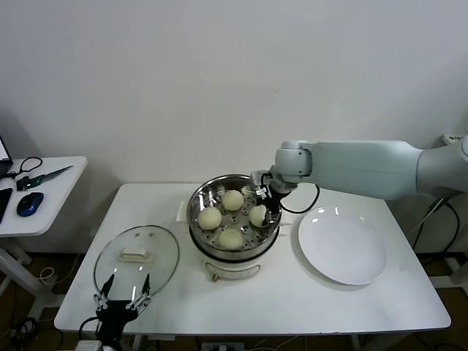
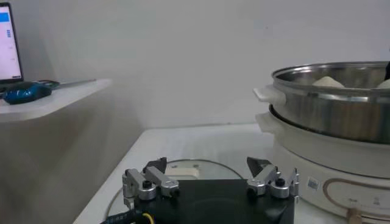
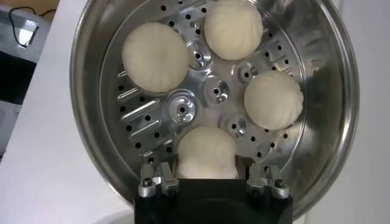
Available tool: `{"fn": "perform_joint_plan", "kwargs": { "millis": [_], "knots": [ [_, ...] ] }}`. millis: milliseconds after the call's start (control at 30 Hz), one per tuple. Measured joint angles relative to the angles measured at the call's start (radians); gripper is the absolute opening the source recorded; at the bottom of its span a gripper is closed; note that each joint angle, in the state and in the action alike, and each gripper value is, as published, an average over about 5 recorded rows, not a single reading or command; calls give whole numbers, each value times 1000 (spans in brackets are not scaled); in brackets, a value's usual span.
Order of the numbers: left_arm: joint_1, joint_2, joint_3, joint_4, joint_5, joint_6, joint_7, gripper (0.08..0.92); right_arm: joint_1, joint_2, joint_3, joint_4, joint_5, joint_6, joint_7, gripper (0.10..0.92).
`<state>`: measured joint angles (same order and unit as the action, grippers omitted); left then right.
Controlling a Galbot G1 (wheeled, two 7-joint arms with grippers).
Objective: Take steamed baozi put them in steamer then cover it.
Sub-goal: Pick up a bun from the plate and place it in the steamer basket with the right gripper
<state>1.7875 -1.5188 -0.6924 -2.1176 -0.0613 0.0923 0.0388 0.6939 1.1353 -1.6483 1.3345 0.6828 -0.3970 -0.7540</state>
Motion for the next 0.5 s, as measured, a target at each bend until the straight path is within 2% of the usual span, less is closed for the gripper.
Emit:
{"fn": "perform_joint_plan", "kwargs": {
  "millis": [267,500],
  "knots": [
    [-10,0,-6,-7,-2,10,-6,823,-4,14,25,-19,1,18,-14,806],
    [-20,12,-8,-17,-11,31,-23,823,62,-47,57,9,73,54,-51,823]
  ]
}}
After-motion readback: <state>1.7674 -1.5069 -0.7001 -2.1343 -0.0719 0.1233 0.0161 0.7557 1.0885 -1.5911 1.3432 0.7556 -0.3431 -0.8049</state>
